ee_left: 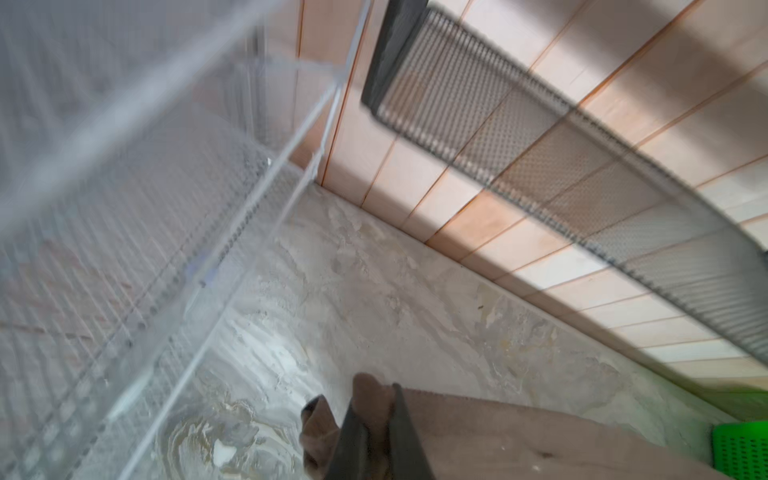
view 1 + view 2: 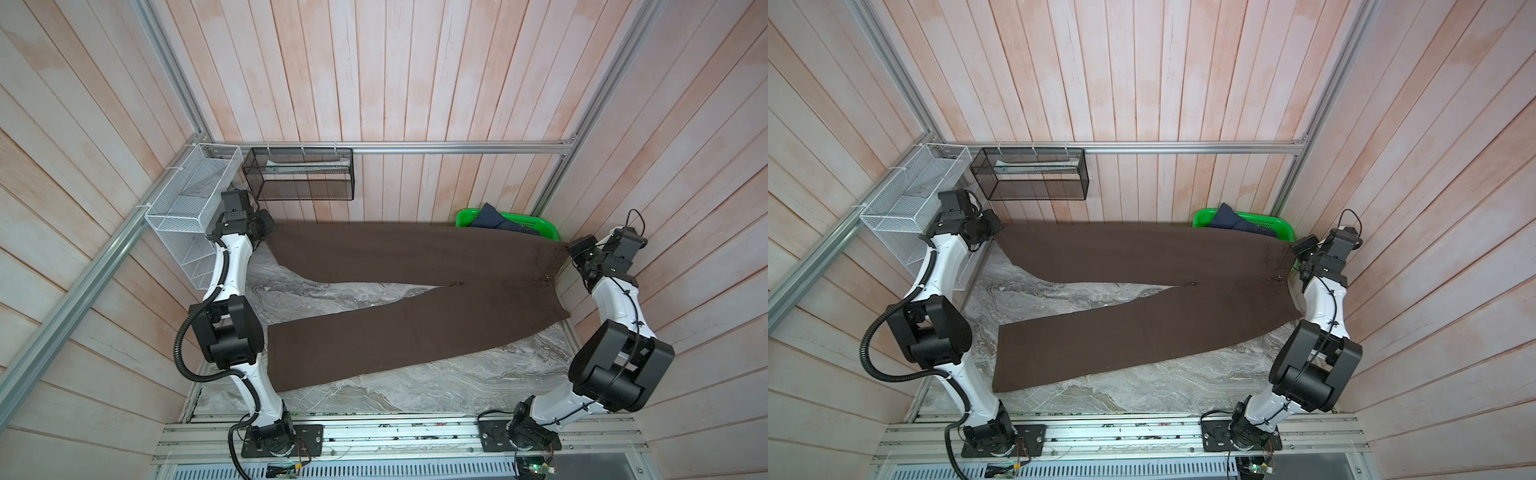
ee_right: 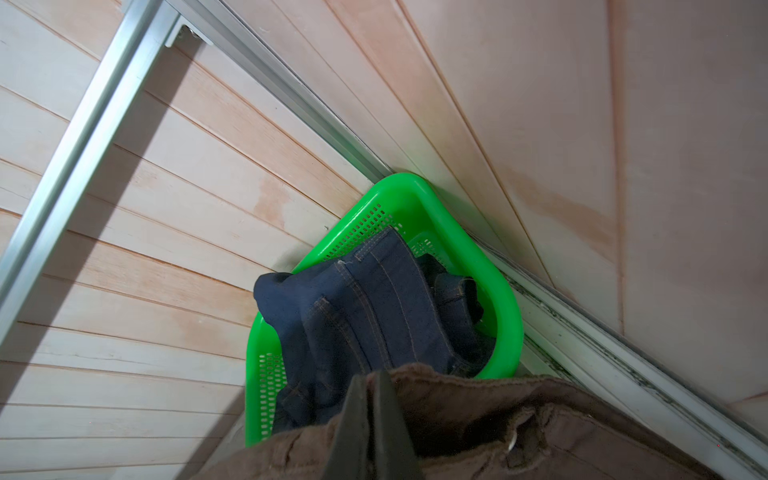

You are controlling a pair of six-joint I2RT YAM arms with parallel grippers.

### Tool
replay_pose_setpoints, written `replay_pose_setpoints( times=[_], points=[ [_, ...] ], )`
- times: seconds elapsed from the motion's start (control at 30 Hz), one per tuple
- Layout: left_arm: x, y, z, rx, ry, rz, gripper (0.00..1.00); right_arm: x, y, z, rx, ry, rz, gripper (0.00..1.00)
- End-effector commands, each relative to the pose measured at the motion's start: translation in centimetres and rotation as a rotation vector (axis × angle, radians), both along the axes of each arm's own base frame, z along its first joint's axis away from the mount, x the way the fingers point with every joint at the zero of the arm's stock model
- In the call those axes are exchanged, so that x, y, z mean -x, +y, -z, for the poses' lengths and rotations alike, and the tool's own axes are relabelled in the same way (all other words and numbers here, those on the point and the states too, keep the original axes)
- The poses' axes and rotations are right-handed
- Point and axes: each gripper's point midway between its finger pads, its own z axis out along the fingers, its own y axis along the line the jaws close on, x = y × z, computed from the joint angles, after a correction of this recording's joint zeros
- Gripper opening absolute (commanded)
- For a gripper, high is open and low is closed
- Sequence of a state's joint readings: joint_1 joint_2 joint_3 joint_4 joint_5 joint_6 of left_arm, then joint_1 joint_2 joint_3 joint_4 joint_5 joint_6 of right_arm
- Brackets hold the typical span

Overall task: Fold and stack the trousers
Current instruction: 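Lift the trousers with both grippers and swing them toward the robot, then lower the held trousers onto the table nearer the robot, stretching them taut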

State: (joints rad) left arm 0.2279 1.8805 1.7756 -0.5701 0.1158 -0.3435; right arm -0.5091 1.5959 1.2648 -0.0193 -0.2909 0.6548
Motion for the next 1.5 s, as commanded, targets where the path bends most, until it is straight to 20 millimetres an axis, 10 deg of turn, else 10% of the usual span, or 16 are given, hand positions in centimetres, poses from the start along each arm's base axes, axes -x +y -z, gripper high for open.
replay_pose_setpoints(
  times=[0.0,0.47,1.03,1.47],
  points=[
    [3.5,2.1,-0.3,-0.005,-0.026,-0.102,0.00,1.5,-1.0,-0.8,0.104,-0.009,0.040,0.00],
    [16.0,0.4,2.3,0.012,-0.054,-0.238,0.00,9.5,-3.1,5.2,0.177,0.145,0.156,0.00],
    [23.3,0.3,6.2,0.076,-0.051,-0.426,0.00,14.1,-6.6,9.9,0.182,0.296,0.361,0.00],
    [26.5,-2.2,9.3,0.164,-0.020,-0.390,0.00,13.3,-7.8,12.4,0.137,0.360,0.354,0.00]
  ],
)
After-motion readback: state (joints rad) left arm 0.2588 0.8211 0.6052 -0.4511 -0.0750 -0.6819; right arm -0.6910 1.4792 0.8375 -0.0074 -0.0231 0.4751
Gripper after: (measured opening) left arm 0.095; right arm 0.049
